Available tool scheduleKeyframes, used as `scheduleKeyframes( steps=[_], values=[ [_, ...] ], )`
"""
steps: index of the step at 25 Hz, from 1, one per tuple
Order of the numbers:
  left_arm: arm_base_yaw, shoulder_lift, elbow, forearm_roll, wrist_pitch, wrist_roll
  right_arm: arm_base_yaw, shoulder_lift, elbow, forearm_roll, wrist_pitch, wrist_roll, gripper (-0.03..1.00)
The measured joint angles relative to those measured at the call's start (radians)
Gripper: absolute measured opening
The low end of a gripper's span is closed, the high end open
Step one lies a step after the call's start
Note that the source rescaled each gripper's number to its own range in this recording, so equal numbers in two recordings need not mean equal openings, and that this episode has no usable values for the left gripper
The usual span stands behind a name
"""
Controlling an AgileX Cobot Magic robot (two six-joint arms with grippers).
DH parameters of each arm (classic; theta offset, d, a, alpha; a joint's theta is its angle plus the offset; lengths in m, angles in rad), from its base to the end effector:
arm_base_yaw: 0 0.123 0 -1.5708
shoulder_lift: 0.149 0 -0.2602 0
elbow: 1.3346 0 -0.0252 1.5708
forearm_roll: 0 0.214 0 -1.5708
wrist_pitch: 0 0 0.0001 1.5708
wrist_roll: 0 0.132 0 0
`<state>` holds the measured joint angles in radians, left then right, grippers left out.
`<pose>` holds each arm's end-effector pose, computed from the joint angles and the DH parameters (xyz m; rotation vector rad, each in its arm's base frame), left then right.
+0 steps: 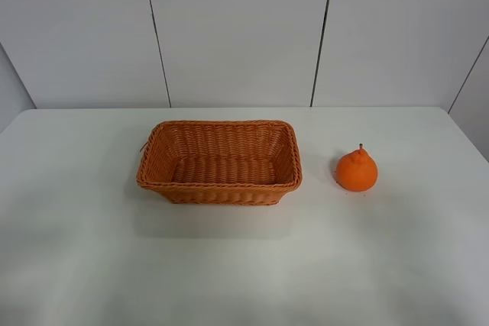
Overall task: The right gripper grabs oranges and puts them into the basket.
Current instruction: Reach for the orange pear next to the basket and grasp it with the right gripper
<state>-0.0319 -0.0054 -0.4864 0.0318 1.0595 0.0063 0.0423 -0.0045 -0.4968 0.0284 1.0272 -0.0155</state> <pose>0.0249 0.0029 0.2374 0.0379 2.0506 0.0222 0.0258 0.0043 0.2441 -0.0588 2.0087 0.0509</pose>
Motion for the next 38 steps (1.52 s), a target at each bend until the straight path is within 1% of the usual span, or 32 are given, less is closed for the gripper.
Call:
scheduleKeyframes(
  steps=[9,12,17,27,29,35,38],
  values=[
    [0.000,0.000,0.000,0.000,0.000,0.000,0.000,0.004,0.000,-0.001,0.000,0.000,1.00],
    [0.000,0.000,0.000,0.000,0.000,0.000,0.000,0.087,-0.021,-0.001,-0.002,0.001,1.00],
    [0.000,0.000,0.000,0.000,0.000,0.000,0.000,0.413,-0.155,0.000,-0.050,0.001,1.00],
    [0.000,0.000,0.000,0.000,0.000,0.000,0.000,1.185,-0.478,0.001,-0.065,0.001,1.00],
    [0.000,0.000,0.000,0.000,0.000,0.000,0.000,1.317,-0.557,0.000,-0.048,0.001,1.00],
    [0.000,0.000,0.000,0.000,0.000,0.000,0.000,1.682,-0.801,0.002,0.042,0.001,1.00],
    [0.000,0.000,0.000,0.000,0.000,0.000,0.015,1.813,-0.895,0.017,0.048,-0.005,1.00]
  ],
)
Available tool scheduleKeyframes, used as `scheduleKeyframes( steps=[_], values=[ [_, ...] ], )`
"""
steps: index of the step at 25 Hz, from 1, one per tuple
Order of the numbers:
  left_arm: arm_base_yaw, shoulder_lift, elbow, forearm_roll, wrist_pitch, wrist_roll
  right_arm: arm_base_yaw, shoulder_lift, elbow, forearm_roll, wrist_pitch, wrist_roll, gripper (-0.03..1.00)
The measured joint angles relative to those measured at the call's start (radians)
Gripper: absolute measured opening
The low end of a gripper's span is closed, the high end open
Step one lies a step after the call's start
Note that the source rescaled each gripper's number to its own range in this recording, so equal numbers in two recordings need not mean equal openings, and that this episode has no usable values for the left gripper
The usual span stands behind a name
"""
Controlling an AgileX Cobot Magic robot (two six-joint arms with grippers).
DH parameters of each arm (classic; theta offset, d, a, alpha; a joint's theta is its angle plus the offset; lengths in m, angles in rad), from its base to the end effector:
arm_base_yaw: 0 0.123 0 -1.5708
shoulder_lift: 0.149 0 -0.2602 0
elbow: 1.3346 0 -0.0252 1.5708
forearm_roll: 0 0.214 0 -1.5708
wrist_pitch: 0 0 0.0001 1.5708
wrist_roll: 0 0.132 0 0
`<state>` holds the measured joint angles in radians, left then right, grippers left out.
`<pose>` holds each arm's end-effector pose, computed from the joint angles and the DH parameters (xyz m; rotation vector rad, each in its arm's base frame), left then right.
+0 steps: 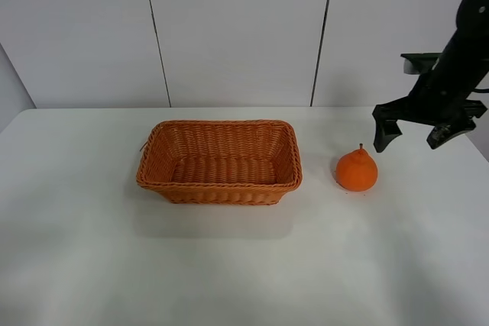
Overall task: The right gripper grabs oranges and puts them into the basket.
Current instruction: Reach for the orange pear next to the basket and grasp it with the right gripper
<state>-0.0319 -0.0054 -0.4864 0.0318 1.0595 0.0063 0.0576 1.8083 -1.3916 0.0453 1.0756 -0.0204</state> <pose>0.0249 0.0029 0.2374 0.0379 2.0506 0.0222 0.3296 0.0243 0.1885 -0.0889 2.9747 0.0666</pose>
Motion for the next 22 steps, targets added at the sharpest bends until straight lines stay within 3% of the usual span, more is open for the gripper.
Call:
scheduleKeyframes(
  steps=[5,15,22],
  values=[
    [0.000,0.000,0.000,0.000,0.000,0.000,0.058,0.102,-0.056,0.021,-0.043,-0.007,1.00],
    [0.000,0.000,0.000,0.000,0.000,0.000,0.058,0.221,-0.059,0.015,-0.223,0.020,1.00],
    [0.000,0.000,0.000,0.000,0.000,0.000,0.058,0.331,-0.059,0.007,-0.261,0.020,1.00]
  ],
)
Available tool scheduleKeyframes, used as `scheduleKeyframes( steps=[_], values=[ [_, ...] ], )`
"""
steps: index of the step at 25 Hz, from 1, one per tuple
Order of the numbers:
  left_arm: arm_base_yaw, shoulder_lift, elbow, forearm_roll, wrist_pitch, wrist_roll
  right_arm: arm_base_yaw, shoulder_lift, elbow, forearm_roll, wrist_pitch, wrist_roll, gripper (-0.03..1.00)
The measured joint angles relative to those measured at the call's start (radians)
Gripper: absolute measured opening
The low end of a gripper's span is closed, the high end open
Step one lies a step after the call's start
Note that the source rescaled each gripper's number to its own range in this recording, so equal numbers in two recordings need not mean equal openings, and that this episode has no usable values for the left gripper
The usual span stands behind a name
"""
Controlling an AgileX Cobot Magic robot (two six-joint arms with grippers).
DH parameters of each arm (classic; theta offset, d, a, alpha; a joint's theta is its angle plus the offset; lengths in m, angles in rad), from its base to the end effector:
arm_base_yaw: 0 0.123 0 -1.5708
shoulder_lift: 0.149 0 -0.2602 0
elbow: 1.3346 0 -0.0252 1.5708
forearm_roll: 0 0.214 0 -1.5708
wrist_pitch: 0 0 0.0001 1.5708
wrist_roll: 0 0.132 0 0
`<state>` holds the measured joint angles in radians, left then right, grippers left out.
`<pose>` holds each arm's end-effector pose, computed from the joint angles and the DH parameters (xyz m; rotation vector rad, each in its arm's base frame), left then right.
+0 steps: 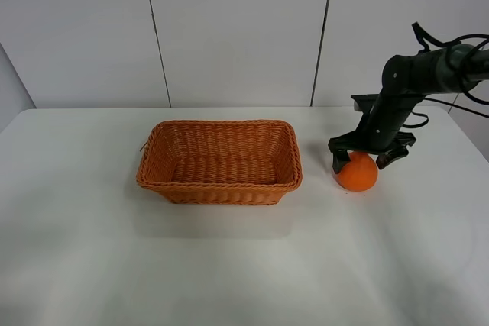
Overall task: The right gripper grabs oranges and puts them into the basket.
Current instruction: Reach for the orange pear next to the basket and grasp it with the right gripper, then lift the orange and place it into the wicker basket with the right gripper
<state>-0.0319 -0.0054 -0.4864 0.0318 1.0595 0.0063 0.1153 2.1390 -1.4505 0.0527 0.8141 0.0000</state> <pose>0.0249 0.0029 0.2374 0.0379 2.0506 0.0222 0.3790 0.0490 0.0885 -0.1226 2.9854 0.0747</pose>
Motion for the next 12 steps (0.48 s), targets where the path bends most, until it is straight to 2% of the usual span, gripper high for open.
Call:
scheduleKeyframes(
  steps=[3,5,7,10,11,12],
  values=[
    [0.000,0.000,0.000,0.000,0.000,0.000,0.000,0.018,0.000,-0.006,-0.014,0.000,1.00],
    [0.000,0.000,0.000,0.000,0.000,0.000,0.000,0.019,0.000,-0.009,-0.017,0.000,0.92],
    [0.000,0.000,0.000,0.000,0.000,0.000,0.000,0.019,0.000,-0.011,-0.019,0.000,0.67],
    [0.000,0.000,0.000,0.000,0.000,0.000,0.000,0.015,-0.001,-0.016,-0.017,0.000,0.14],
    [0.000,0.000,0.000,0.000,0.000,0.000,0.000,0.009,-0.001,-0.019,-0.017,0.000,0.01],
    [0.000,0.000,0.000,0.000,0.000,0.000,0.000,0.003,-0.001,-0.022,-0.015,0.000,0.00]
  ],
)
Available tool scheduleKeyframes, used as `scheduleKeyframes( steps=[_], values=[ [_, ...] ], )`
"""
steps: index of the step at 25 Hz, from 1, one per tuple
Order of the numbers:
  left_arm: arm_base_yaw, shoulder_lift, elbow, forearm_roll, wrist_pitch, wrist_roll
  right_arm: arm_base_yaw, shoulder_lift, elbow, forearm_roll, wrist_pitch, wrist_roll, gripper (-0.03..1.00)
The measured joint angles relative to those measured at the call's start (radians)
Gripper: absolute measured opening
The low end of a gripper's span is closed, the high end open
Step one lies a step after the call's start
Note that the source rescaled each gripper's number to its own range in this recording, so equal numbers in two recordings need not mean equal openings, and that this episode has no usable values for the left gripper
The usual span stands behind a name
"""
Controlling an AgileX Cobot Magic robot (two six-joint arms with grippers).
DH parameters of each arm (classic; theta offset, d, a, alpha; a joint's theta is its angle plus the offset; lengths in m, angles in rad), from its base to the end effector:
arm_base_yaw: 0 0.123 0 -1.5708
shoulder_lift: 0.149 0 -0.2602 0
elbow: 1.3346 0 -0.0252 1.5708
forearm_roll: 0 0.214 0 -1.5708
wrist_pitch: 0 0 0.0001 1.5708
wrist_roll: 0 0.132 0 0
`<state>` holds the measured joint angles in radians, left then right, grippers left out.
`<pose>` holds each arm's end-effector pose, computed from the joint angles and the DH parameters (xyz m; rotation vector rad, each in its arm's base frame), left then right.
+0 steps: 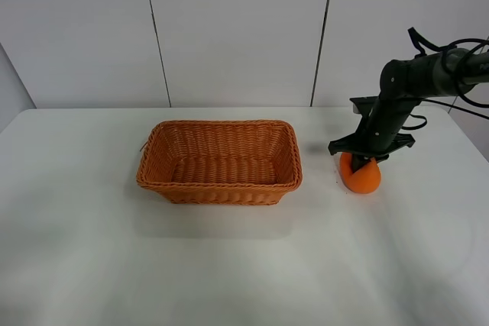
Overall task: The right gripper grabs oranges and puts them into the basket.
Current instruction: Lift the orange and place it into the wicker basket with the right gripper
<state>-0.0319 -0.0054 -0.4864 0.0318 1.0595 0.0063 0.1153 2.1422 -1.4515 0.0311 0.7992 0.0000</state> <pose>0.0249 0.0029 0.2374 0.0379 2.0506 0.0222 0.3813 0.0471 0.0877 -0.1420 2.9714 0.0502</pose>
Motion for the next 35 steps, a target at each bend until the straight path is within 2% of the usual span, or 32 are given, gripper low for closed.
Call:
scheduleKeyframes(
  steps=[5,13,19,25,31,35],
  values=[
    [0.000,0.000,0.000,0.000,0.000,0.000,0.000,-0.053,-0.038,-0.011,0.064,-0.007,0.00],
    [0.000,0.000,0.000,0.000,0.000,0.000,0.003,-0.163,-0.266,-0.017,0.263,-0.008,0.00],
    [0.000,0.000,0.000,0.000,0.000,0.000,0.087,-0.163,-0.401,-0.024,0.347,-0.008,0.00],
    [0.000,0.000,0.000,0.000,0.000,0.000,0.286,-0.160,-0.458,-0.021,0.320,-0.008,0.00],
    [0.000,0.000,0.000,0.000,0.000,0.000,0.467,-0.090,-0.459,-0.017,0.188,0.000,0.00],
    [0.000,0.000,0.000,0.000,0.000,0.000,0.530,0.023,-0.461,-0.015,0.099,0.000,0.00]
  ],
)
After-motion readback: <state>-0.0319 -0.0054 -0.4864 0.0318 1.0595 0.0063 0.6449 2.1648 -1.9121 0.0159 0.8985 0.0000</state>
